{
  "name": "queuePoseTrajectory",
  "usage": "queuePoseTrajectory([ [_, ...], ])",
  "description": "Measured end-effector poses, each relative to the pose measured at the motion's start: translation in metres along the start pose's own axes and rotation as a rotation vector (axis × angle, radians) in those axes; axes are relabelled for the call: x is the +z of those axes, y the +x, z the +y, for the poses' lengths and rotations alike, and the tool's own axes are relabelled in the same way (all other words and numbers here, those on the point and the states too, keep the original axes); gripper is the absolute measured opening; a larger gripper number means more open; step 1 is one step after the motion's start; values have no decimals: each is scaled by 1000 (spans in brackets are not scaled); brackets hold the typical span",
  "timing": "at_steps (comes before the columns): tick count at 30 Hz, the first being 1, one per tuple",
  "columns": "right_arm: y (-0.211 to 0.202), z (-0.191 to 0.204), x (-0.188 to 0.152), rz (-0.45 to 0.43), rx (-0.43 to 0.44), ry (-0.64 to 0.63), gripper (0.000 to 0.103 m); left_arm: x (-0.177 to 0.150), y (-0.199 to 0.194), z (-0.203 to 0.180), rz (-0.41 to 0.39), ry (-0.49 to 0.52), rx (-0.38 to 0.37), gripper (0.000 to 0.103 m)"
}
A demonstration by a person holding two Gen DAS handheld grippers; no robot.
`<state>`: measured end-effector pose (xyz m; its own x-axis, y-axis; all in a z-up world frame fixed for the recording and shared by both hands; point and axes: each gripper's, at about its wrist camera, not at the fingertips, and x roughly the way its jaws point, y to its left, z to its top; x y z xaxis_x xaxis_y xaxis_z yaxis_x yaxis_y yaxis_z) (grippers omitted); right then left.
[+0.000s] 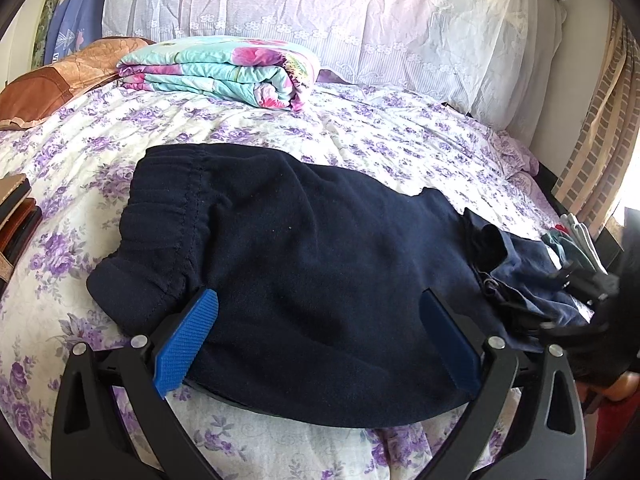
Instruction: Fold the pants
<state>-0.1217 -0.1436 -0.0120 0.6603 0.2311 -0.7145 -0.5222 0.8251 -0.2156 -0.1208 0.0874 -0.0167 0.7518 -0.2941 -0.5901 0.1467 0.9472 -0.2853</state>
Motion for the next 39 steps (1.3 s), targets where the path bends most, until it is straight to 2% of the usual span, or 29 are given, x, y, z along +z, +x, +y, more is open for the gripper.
queuePoseTrajectory([
  [4, 14, -12, -3, 12, 27, 70, 25, 0, 0, 0, 1, 3, 3, 98],
  [6, 11, -16, -5, 2, 14, 67, 13, 0, 0, 0, 0, -1, -5, 98],
  [8, 5, -12, -7, -10, 12, 63, 6, 0, -1, 0, -1, -5, -9, 98],
  [9, -1, -13, -8, -24, 16, 67, 5, 0, -1, 0, -2, -5, -11, 98],
  [12, -23, -13, -11, -76, 34, 84, 5, 0, -1, 0, -1, -3, -8, 98],
  [14, -34, -5, -15, -77, 58, 62, 5, 0, -1, 0, -1, -3, -8, 98],
  [17, -25, 10, -26, -5, 122, 22, 5, 0, -1, 1, -1, -4, -8, 98],
  [18, -18, 18, -31, 26, 113, -17, 7, 0, -1, 1, 0, -3, -8, 98],
  [20, -19, 24, -33, 10, 102, -58, 11, 0, 0, 0, 2, 1, -3, 98],
  [22, -34, 7, -28, -26, 225, 32, 19, 0, 0, 0, 5, 6, 3, 98],
  [23, -42, -4, -25, -57, 259, 82, 25, 0, 0, 0, 5, 7, 4, 98],
  [26, -56, -48, -13, -125, 187, 201, 28, 0, 0, 0, 3, 4, -1, 98],
  [30, -31, -84, -5, -100, 140, 341, 30, 1, 1, 0, 3, 4, -1, 98],
  [34, -6, -68, 0, -58, 110, 292, 32, 1, 1, 0, 2, 2, -3, 98],
  [37, 4, -58, 1, -43, -59, 199, 29, 1, 1, 0, 1, 1, -4, 98],
  [38, 7, -59, 1, -44, -84, 197, 23, 1, 1, 0, 2, 1, -3, 98],
  [39, 5, -65, 2, -57, -78, 218, 5, 1, 1, 1, 1, 0, -5, 98],
])
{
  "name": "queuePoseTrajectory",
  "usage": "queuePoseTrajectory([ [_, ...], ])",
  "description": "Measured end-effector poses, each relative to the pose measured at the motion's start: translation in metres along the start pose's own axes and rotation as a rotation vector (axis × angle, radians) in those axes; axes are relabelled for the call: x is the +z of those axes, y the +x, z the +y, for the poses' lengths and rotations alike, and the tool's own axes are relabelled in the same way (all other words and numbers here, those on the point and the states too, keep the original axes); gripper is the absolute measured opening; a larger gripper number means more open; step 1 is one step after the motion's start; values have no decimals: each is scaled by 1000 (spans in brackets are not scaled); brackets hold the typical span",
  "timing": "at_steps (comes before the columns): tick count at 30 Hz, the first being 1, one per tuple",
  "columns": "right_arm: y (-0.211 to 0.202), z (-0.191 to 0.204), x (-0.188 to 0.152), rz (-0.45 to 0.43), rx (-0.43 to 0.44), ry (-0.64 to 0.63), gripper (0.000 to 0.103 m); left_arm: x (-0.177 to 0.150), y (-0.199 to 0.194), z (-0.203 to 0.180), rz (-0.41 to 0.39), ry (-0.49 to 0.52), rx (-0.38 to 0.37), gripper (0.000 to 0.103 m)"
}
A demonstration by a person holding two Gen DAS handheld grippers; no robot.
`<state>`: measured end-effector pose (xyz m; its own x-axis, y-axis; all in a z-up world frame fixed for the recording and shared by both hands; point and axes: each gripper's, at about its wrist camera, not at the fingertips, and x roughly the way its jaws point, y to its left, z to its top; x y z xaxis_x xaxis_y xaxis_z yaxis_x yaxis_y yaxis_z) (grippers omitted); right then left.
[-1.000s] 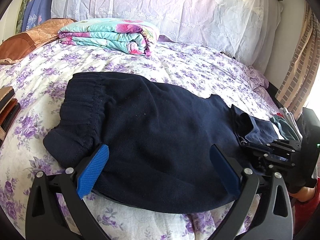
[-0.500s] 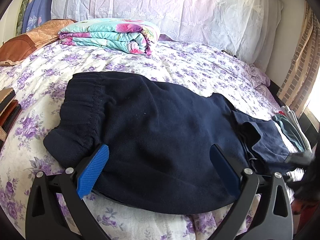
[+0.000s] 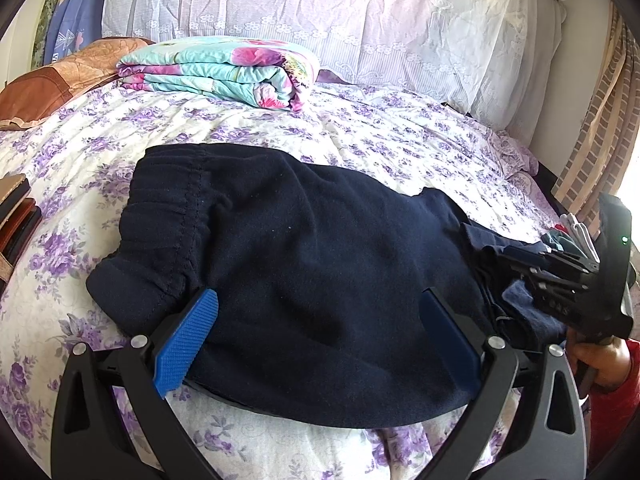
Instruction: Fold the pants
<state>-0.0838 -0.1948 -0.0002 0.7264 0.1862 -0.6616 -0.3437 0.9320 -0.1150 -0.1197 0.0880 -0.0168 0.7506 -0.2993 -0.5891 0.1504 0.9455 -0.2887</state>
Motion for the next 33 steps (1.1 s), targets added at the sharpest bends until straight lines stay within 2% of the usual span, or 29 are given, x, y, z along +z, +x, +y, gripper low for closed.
queuePoseTrajectory([
  [4, -19, -13, 20, -82, 8, 47, 3, 0, 0, 0, -1, -1, -2, 98],
  [10, -10, -21, 51, -120, 9, 101, 2, 0, 0, 0, 0, 1, -1, 98],
  [12, 18, -16, 50, -32, 14, 91, 7, 0, 0, 0, 1, 1, 0, 98],
  [14, 63, -9, 34, 144, 90, 87, 7, 0, 0, 0, 1, 3, 2, 98],
  [15, 68, -8, 27, 149, 95, 87, 6, 0, 1, -1, 2, 4, 3, 98],
  [16, 61, -9, 25, 109, 98, 98, 6, 0, 1, -1, 2, 5, 4, 98],
  [19, 2, -24, 26, -66, 145, 185, 9, -1, 1, -1, 2, 5, 5, 98],
  [20, -23, -27, 23, -108, 151, 195, 30, -1, 1, -1, 3, 6, 6, 98],
  [21, -37, -28, 20, -123, 149, 191, 63, -1, 1, -1, 3, 6, 7, 98],
  [22, -49, -27, 14, -134, 135, 174, 74, -1, 2, -1, 3, 5, 5, 98],
  [23, -54, -25, 8, -129, 110, 150, 79, -1, 1, -1, 2, 3, 4, 98],
  [24, -49, -21, -2, -89, 61, 117, 79, -1, 2, -1, 3, 6, 6, 98],
  [26, -11, -14, -19, 54, 19, 60, 80, -1, 2, -2, 8, 12, 18, 98],
  [27, 17, -14, -30, 136, 57, 55, 86, -1, 3, -3, 11, 17, 26, 98],
  [29, 10, -27, -25, 109, 115, 131, 85, -1, 5, -6, 21, 33, 50, 98],
  [31, -17, -35, -18, 8, 139, 167, 85, -2, 7, -10, 31, 56, 80, 98],
  [32, -33, -37, -17, -50, 135, 158, 88, -2, 8, -12, 35, 65, 91, 98],
  [33, -50, -41, -19, -101, 100, 140, 96, -2, 9, -14, 40, 75, 106, 98],
])
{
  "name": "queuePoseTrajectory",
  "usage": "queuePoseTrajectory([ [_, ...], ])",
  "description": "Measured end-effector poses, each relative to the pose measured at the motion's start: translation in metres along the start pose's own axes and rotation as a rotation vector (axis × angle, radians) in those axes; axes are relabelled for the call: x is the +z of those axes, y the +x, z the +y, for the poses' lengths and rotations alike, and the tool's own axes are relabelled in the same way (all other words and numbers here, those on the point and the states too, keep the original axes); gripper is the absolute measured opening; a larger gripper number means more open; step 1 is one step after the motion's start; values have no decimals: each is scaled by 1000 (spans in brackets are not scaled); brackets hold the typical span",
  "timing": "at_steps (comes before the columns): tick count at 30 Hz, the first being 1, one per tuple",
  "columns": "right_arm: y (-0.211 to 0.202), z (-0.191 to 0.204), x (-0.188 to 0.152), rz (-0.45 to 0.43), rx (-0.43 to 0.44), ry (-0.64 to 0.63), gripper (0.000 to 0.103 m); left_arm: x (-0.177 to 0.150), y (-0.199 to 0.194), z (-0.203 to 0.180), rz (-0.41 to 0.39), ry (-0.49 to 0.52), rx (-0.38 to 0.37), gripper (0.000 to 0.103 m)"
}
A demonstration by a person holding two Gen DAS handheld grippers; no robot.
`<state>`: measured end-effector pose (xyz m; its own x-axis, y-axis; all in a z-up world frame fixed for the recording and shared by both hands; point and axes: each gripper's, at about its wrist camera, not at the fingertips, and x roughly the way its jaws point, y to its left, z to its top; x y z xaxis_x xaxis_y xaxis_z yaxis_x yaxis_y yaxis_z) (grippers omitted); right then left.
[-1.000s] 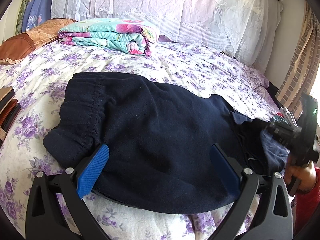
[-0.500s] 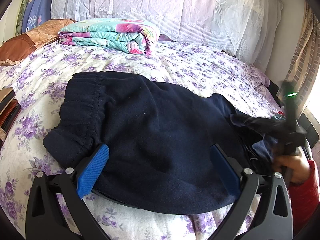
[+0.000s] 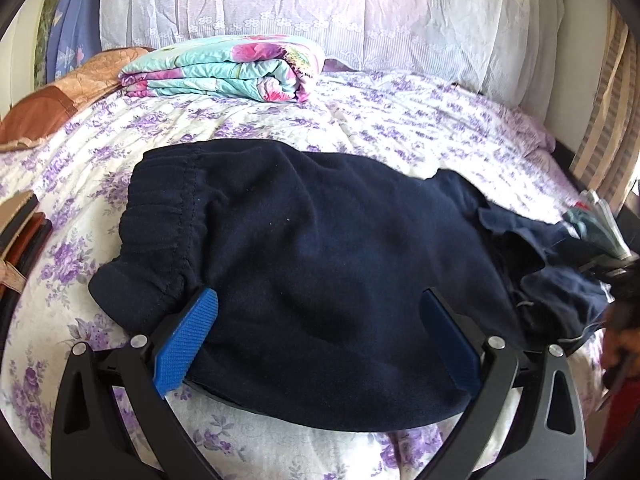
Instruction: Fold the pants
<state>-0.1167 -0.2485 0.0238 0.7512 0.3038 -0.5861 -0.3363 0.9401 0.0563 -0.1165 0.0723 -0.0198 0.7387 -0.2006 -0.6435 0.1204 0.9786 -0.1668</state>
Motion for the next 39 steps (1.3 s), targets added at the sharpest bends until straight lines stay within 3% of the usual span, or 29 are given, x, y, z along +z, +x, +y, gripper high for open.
queuePoseTrajectory([
  [2, -11, -10, -7, -24, -74, -22, 100, 0, 1, -2, 4, 10, 16, 98],
  [3, -3, -18, -15, 27, -111, -27, 100, 0, 1, -4, 7, 16, 27, 98],
  [5, 32, -33, -39, 215, -151, -42, 100, 0, 2, -6, 11, 25, 44, 98],
  [7, 17, -47, -39, 160, -82, 24, 99, 0, 3, -9, 17, 38, 64, 98],
  [11, -50, -67, -42, -104, -108, 58, 99, -3, 0, -17, 26, 72, 125, 98],
  [13, -58, -79, -53, -95, -169, 59, 100, -9, -8, -22, 18, 88, 182, 98],
  [15, -48, -99, -69, 17, -204, 101, 99, -15, -22, -21, 14, 71, 177, 98],
  [16, -41, -116, -75, 77, -135, 189, 99, -16, -29, -17, 18, 42, 142, 98],
  [18, -46, -141, -80, 50, -31, 328, 99, -18, -45, 7, 47, -99, -7, 98],
  [20, -51, -155, -84, 30, 10, 405, 100, -20, -51, 49, 78, -328, -203, 98],
  [23, -55, -154, -85, 28, 6, 412, 100, -27, -36, 97, 126, -608, -418, 98],
  [24, -56, -151, -85, 31, -3, 400, 99, -26, -34, 109, 128, -668, -468, 98],
  [27, -51, -144, -81, 36, -12, 380, 100, -16, -27, 114, 142, -684, -518, 98],
  [32, -44, -150, -84, 25, 9, 406, 100, -5, -8, 108, 153, -697, -466, 98],
  [36, -44, -151, -85, 23, 12, 406, 100, -9, -13, 101, 170, -699, -356, 97],
  [39, -45, -152, -85, 17, 17, 413, 100, -18, -30, 98, 166, -728, -233, 98],
])
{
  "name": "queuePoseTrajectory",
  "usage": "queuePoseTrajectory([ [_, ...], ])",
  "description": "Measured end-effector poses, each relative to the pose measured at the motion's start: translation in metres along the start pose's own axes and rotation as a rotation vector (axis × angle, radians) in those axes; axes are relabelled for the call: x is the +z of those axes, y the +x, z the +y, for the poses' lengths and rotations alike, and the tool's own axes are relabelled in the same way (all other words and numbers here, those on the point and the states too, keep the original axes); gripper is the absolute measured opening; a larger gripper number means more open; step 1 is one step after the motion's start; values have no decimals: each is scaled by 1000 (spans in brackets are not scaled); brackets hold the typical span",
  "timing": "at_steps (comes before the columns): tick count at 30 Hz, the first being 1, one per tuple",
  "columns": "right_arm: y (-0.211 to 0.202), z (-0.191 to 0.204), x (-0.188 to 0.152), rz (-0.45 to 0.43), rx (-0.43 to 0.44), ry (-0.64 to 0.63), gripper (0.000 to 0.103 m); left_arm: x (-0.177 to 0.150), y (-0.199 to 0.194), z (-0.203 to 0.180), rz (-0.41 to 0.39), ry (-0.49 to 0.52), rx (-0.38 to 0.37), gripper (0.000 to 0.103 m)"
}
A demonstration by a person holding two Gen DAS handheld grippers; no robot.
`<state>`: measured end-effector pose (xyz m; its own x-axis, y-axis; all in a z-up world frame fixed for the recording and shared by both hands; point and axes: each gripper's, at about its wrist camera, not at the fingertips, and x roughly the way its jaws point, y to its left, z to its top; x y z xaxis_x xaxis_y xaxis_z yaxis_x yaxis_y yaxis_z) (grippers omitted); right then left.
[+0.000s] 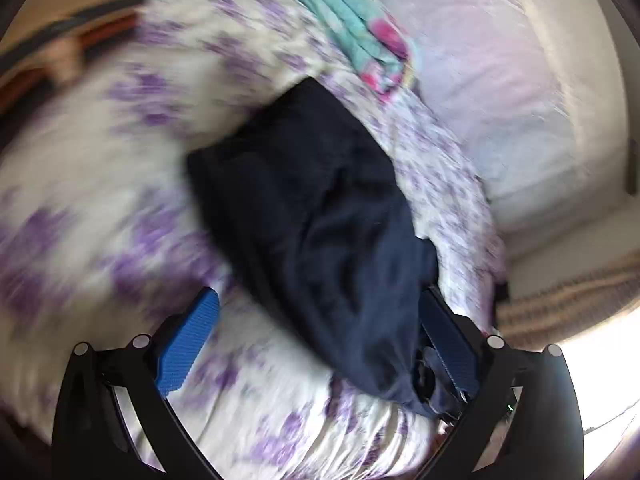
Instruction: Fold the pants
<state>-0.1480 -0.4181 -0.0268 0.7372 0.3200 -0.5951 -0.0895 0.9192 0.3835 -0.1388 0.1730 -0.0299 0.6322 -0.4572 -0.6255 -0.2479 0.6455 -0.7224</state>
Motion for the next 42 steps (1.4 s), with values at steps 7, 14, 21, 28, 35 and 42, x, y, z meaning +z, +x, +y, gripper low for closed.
queuePoseTrajectory([
  [7, -3, -2, 0, -12, 2, 4, 100, 30, 22, 1, -60, -31, 117, 98],
  [14, -4, -3, 0, -15, 9, 10, 100, 35, 12, 23, -125, -106, 0, 49],
  [21, -3, -3, -1, -15, 12, 12, 100, 17, -9, -32, -241, 111, 58, 38],
  [28, -11, -11, -1, -91, 18, 74, 100, -50, -27, -176, -313, 525, 26, 35],
  [35, -33, -39, -4, -259, 40, 258, 99, -163, 35, -306, -226, 925, -23, 32],
  [42, -40, -64, -9, -362, 92, 404, 99, -282, 155, -301, 23, 1122, 36, 30],
])
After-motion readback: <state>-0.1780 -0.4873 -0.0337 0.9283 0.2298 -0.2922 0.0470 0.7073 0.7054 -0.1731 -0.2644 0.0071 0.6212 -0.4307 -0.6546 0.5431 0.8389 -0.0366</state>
